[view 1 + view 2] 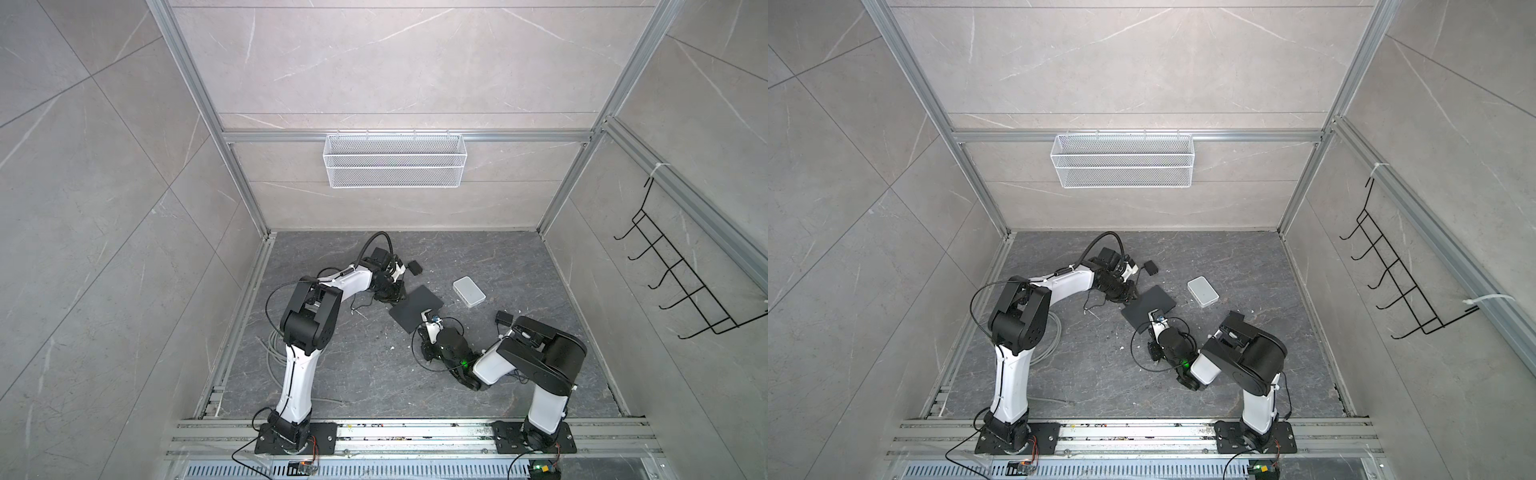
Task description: Insert the plug into the switch port
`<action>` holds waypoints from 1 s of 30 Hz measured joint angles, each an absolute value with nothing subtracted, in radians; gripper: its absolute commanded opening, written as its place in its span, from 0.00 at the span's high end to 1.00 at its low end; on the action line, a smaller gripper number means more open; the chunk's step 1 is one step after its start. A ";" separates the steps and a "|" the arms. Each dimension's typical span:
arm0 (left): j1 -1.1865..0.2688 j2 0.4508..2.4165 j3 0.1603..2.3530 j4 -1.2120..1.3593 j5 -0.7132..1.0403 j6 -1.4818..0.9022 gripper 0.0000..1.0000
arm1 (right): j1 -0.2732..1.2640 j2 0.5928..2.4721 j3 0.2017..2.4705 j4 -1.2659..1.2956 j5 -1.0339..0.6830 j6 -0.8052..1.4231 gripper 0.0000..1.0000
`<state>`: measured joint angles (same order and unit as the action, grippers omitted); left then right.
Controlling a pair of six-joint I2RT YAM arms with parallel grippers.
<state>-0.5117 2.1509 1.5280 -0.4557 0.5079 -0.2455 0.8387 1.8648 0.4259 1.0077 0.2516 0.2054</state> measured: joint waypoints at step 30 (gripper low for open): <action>-0.511 2.151 1.535 -0.445 0.493 -0.165 0.79 | 0.842 1.844 0.494 0.881 0.242 0.147 0.78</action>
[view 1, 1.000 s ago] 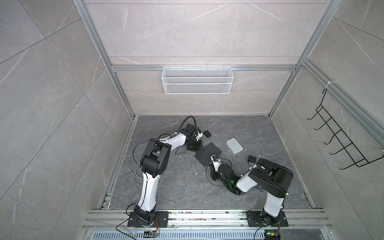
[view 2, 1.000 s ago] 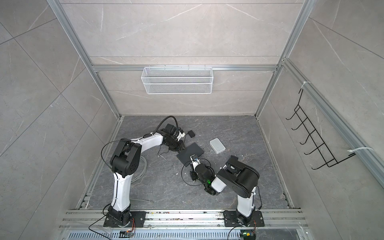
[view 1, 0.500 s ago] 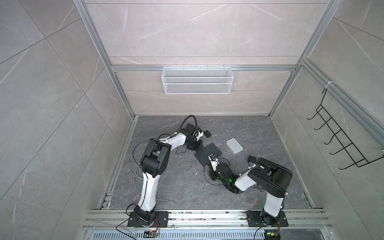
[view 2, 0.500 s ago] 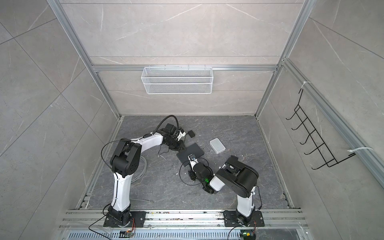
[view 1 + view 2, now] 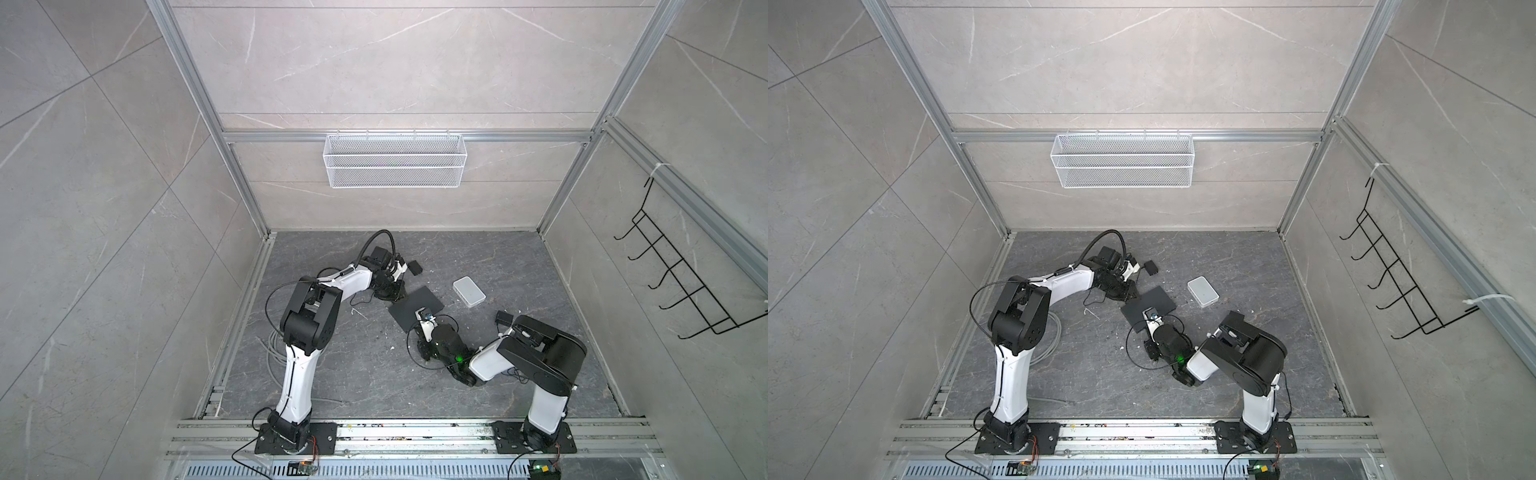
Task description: Insert the plug into the switch port
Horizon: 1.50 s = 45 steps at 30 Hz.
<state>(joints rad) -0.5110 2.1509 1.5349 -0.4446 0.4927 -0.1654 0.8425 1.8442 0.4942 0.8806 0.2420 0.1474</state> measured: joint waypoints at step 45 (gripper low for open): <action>-0.522 2.132 1.514 -0.518 0.508 -0.216 0.77 | 0.807 1.614 0.650 0.126 0.121 0.180 0.90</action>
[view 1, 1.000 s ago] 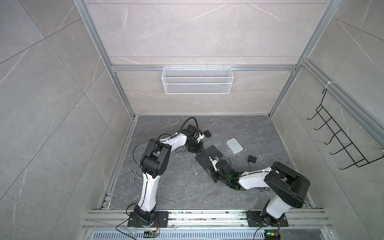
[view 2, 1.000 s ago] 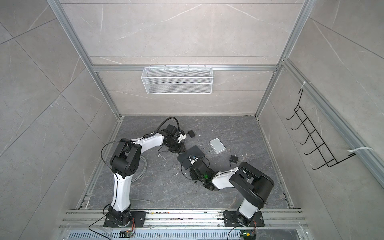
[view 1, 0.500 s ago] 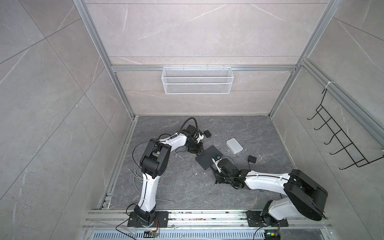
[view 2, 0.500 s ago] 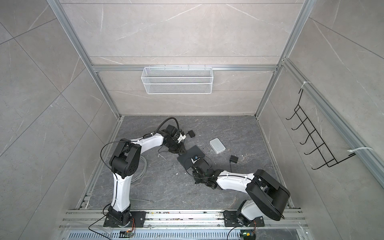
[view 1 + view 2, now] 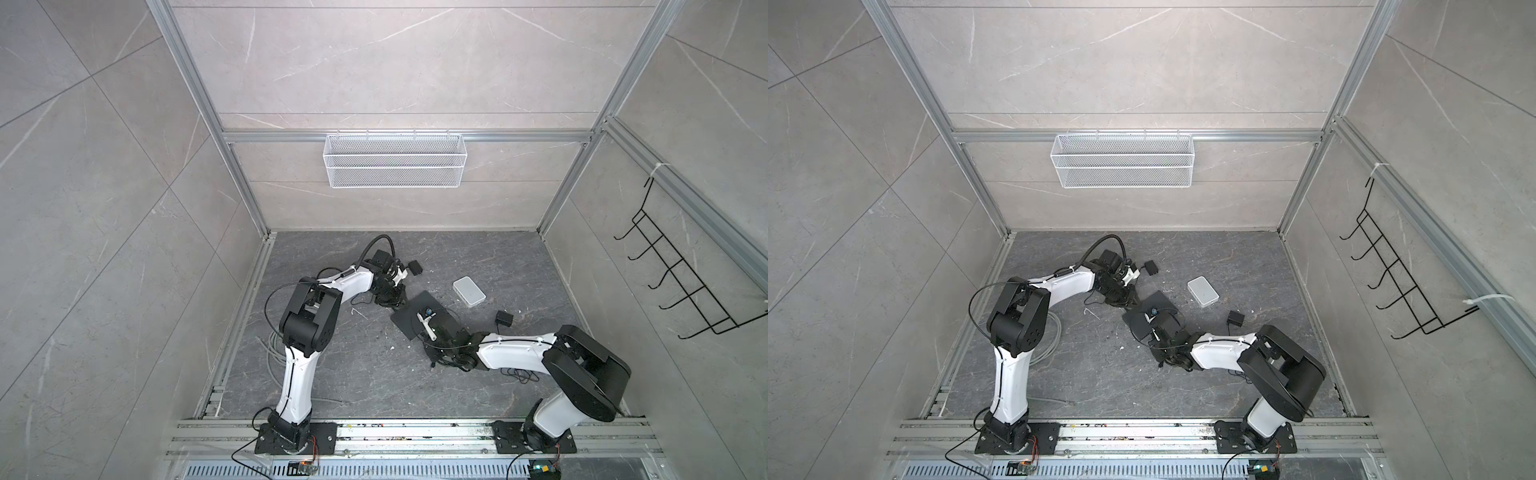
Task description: Insert the plug into the switch port
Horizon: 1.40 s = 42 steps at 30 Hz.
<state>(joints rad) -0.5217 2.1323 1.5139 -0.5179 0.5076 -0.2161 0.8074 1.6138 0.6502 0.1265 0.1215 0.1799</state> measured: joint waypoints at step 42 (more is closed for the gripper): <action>-0.508 2.151 1.501 -0.416 0.549 -0.046 0.84 | 0.805 1.689 0.636 0.339 0.131 0.102 1.00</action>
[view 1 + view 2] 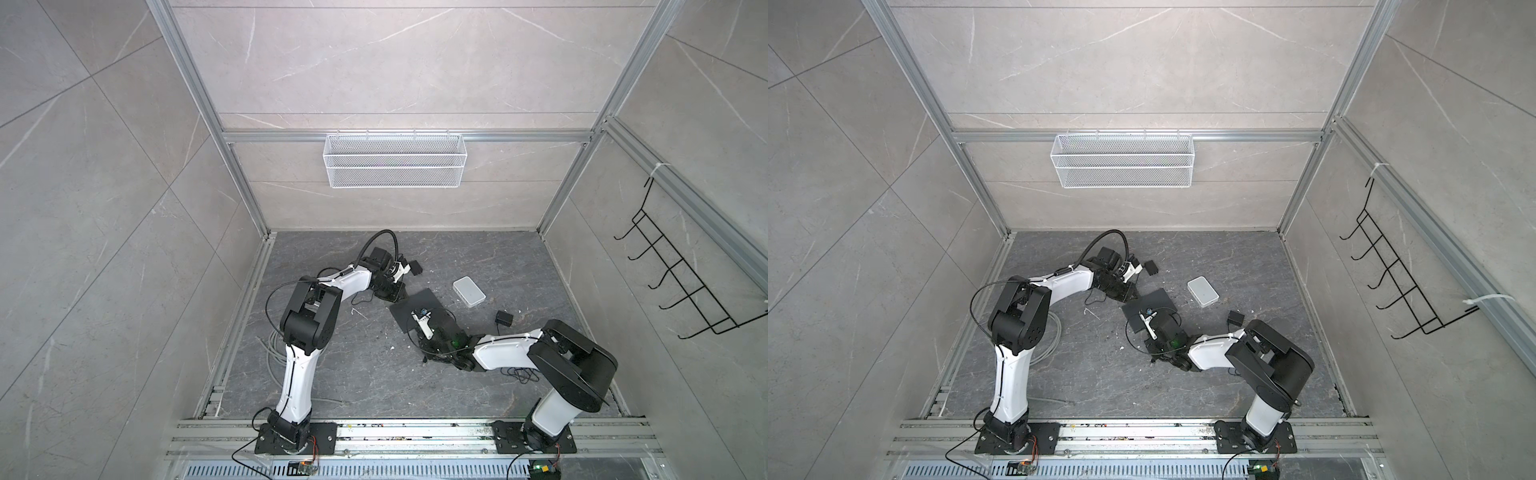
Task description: Insert the plug into the switch port
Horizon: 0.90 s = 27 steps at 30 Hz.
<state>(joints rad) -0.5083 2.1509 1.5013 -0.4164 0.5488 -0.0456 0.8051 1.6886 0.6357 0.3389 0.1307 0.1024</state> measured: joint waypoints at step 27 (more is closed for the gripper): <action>-0.508 2.116 1.422 -0.286 0.527 -0.114 0.87 | 0.805 1.707 0.722 0.191 0.215 0.263 1.00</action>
<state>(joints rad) -0.5083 2.1162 1.4223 -0.2863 0.5270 -0.1143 0.8055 1.7073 0.7223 0.1905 0.2146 0.2634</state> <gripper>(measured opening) 0.137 0.102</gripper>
